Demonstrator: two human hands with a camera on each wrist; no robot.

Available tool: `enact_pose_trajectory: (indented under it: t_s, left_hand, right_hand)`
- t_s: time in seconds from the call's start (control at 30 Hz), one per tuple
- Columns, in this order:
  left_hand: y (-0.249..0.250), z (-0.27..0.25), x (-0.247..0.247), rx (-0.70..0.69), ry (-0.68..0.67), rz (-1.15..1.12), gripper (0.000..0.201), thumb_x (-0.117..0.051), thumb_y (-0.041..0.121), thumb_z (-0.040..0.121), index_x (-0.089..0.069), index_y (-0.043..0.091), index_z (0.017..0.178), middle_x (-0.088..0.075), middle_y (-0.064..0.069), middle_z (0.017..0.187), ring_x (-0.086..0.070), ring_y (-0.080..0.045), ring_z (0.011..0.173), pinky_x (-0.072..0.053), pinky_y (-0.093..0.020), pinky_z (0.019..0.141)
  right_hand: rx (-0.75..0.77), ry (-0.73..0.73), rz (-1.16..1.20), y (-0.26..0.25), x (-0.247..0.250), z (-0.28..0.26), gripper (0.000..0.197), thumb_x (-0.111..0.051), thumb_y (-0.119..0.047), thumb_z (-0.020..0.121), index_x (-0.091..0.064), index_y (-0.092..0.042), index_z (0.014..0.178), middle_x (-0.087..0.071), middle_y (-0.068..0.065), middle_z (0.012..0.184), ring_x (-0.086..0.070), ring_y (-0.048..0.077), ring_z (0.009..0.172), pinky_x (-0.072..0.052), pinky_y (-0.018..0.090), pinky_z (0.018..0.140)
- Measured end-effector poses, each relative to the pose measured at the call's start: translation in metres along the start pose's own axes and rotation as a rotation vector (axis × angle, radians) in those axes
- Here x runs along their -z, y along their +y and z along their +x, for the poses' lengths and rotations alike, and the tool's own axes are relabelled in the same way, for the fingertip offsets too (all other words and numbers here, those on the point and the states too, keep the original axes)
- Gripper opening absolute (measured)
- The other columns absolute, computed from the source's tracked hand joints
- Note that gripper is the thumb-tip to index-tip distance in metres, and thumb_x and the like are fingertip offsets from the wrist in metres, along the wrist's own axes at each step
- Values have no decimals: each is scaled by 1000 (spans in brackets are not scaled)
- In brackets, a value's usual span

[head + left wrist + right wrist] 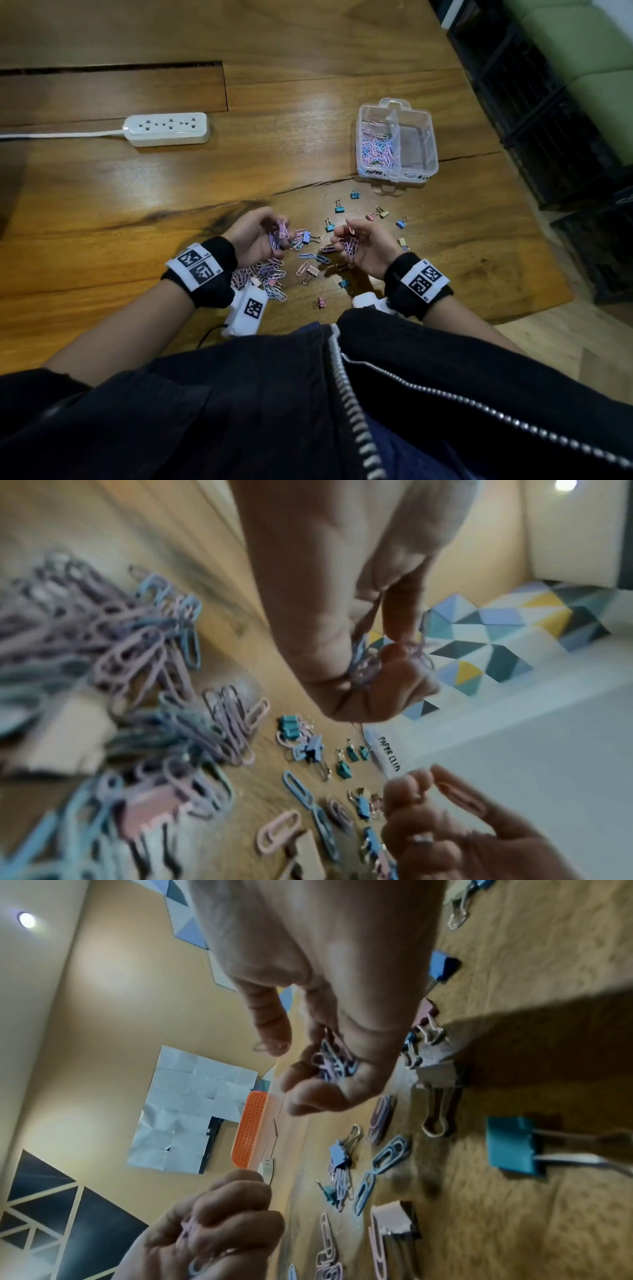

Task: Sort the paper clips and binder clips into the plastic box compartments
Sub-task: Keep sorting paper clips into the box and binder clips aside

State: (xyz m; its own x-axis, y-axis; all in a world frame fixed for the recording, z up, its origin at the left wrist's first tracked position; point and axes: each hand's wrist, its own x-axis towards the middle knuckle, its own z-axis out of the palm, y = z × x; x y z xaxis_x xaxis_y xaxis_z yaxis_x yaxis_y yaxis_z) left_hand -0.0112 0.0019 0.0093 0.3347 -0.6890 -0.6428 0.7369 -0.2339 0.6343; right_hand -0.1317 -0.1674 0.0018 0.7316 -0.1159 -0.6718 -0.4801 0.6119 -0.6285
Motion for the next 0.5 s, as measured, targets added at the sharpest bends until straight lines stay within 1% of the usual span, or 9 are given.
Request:
enact_pose_trajectory:
  t_s: [0.07,0.1,0.13,0.2,0.27,0.33,0.37,0.43,0.5]
  left_hand:
    - [-1,1,0,23,-18,-87,15,-32,12,79,-41,12,67,-50,-4,59,-44,-12,43,-36,-17,38]
    - [-1,3,-1,24,10,-84,15,-32,15,79,-42,12,69,-49,-4,59,-43,-12,42,-35,-16,37]
    - [-1,4,-2,22,56,-61,20,-32,19,84,-44,12,71,-48,-2,59,-42,-11,41,-34,-14,35]
    - [0,10,-6,7,162,66,27,-36,28,93,-45,13,72,-45,2,54,-39,-7,37,-30,-13,32]
    - [2,15,-11,-59,295,446,25,-52,25,90,-44,16,69,-43,4,55,-39,-7,40,-31,-16,35]
    - [-1,21,-13,-171,428,959,24,-65,19,82,-46,18,66,-50,4,64,-47,-12,58,-36,-18,46]
    - [-2,22,-13,-198,447,1139,22,-68,18,79,-49,18,69,-55,3,71,-50,-13,67,-40,-20,52]
    - [-4,24,-12,-200,430,1346,17,-71,22,76,-55,17,77,-63,-3,86,-54,-17,78,-46,-27,64]
    - [-5,26,-10,-186,436,1417,15,-71,25,77,-59,16,81,-66,-5,92,-56,-18,82,-46,-29,70]
  right_hand:
    - [21,18,-48,-3,-2,3,18,-39,-10,92,-55,-8,83,-58,4,78,-55,9,60,-45,16,53]
    - [30,47,-60,-4,-3,5,16,-39,-4,92,-54,-8,88,-57,5,79,-55,10,62,-45,17,54]
    - [30,72,-55,-4,-4,6,17,-38,-1,92,-53,-8,92,-56,5,77,-53,11,61,-44,17,54]
    - [11,76,-33,-3,-3,8,19,-34,-4,94,-53,-8,92,-52,2,67,-47,8,54,-40,16,48]
    - [-14,63,-43,-1,-2,10,24,-33,-13,96,-54,-9,85,-45,-5,51,-39,5,42,-33,14,39]
    - [-18,88,-154,-1,-3,9,27,-38,-23,96,-53,-12,77,-39,-9,45,-32,4,37,-26,14,36]
    - [10,117,-272,-1,-5,8,25,-44,-26,94,-52,-13,73,-39,-8,47,-33,4,36,-26,14,36]
    - [112,191,-597,2,-9,5,19,-58,-22,86,-50,-16,70,-48,-7,58,-45,2,39,-33,13,36]
    - [201,244,-916,5,-12,5,16,-67,-18,79,-52,-17,78,-56,-4,74,-54,5,58,-39,12,44]
